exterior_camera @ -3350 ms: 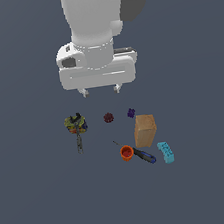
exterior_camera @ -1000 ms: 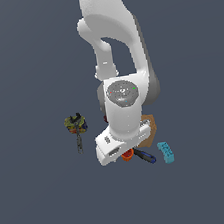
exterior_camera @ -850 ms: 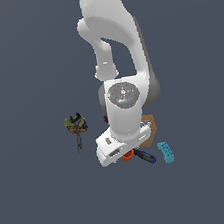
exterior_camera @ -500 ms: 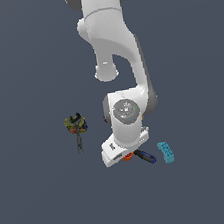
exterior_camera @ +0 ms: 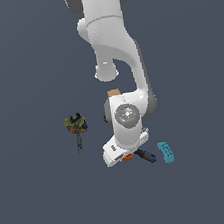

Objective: Pick up a designated object from a clutter of objects.

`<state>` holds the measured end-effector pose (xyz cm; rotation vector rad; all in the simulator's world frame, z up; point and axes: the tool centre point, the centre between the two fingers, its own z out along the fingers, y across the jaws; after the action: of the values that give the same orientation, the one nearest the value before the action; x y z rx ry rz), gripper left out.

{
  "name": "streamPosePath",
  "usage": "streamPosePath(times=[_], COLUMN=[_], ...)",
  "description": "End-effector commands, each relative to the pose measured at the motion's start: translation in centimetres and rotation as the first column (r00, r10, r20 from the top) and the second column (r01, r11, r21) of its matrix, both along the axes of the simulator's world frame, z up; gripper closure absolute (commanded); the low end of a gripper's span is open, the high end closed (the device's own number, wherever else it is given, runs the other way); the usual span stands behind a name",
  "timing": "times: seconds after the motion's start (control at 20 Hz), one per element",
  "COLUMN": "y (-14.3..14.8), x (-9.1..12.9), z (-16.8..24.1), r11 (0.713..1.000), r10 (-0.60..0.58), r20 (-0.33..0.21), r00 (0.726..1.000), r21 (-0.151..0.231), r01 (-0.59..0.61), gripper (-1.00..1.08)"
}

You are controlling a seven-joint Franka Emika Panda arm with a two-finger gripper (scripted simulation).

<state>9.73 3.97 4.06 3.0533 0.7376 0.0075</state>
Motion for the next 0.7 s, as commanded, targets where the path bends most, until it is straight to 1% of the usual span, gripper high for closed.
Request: streamPosePath(times=[0.0,0.35,0.65], y=[-0.1,-0.1,-0.8], x=[-0.2,0.0,-0.7], z=[-0.3,0.1,1.1], r11=[1.000,1.000,1.000], r10=[-0.001,0.000,0.000], r20=[-0.005,0.000,0.000], r00=[1.000,1.000,1.000], r21=[-0.001,0.000,0.000], r01=[0.001,0.000,0.000], gripper=[1.08,1.08,1.08])
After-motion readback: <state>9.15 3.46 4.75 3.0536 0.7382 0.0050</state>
